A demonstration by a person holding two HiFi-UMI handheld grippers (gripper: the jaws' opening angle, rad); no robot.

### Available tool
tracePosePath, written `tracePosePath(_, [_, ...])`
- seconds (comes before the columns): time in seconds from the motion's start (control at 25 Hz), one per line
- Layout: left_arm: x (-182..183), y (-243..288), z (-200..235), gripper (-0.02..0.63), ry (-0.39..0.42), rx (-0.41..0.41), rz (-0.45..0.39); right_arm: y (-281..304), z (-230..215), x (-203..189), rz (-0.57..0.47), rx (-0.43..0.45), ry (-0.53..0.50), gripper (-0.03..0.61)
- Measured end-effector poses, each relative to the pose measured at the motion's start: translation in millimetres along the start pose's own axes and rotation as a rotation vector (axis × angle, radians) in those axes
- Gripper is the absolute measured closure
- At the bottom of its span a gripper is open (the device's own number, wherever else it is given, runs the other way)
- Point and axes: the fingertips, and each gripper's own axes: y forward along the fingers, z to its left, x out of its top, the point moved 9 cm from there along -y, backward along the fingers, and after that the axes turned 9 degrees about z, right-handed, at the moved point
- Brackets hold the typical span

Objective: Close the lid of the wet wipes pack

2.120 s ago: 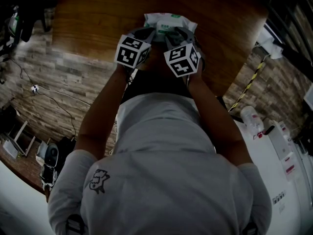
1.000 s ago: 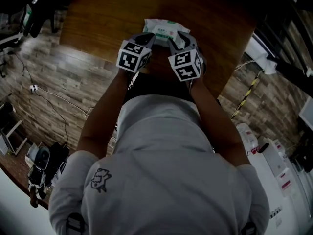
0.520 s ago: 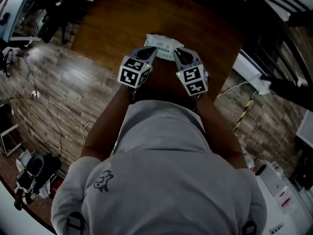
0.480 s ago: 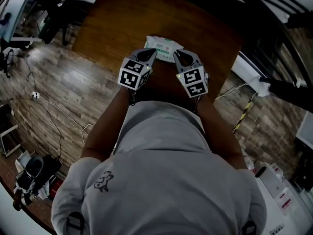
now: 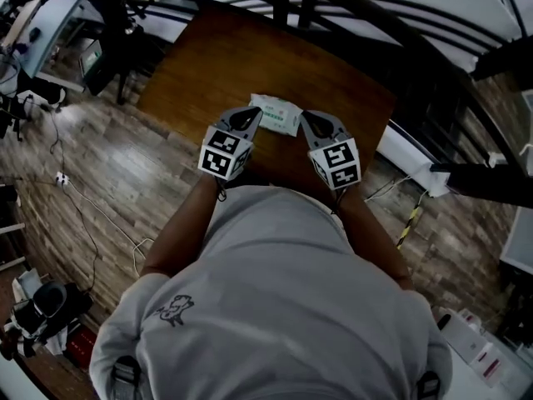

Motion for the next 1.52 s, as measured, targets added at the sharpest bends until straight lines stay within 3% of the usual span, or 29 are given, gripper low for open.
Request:
tracePosePath(0.36, [18.7,-26.4,-4.6,0.601,0.023,0.025,-0.054,-20.8,-7.3,12.0,-0.030,-0.020,-0.045,0.543])
tracePosePath(0.8, [23.4,-70.1,1.5,0.601,0.054,-0.066,-0.107,-38.0,6.3,19.5,-0.068,-0.069,0.001,0.543])
tracePosePath(1.52, [-63.0,-182.3,13.3,0.601,0.094,-0.159,-0.104,-59.3,136.9,8.1,-0.056,-0.144,0.069,0.543])
